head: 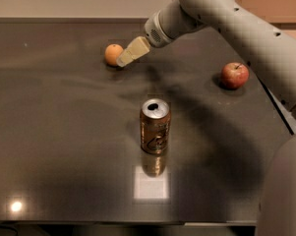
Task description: Pick orange
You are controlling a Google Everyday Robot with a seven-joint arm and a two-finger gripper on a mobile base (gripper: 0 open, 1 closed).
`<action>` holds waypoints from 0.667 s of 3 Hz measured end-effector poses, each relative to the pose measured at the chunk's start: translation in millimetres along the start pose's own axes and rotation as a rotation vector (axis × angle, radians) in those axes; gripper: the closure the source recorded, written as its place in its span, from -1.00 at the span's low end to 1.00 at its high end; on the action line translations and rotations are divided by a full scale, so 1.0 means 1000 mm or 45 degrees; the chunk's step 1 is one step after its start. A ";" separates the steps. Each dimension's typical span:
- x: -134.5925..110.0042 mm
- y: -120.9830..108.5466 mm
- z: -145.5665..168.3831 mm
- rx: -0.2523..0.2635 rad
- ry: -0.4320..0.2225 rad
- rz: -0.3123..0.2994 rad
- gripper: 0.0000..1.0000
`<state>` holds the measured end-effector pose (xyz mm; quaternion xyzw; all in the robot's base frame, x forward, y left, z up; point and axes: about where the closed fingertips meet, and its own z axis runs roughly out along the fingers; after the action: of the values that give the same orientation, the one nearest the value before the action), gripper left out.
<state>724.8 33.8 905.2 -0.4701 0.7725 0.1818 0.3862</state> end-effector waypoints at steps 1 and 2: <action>-0.003 -0.009 0.024 -0.010 -0.040 0.046 -1.00; 0.001 -0.021 0.072 -0.021 -0.050 0.075 -1.00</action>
Offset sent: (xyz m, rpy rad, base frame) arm 0.0477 0.0235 -0.0367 0.0788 0.0248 -0.0415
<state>773.5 69.7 860.2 -0.4467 0.7768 0.2086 0.3919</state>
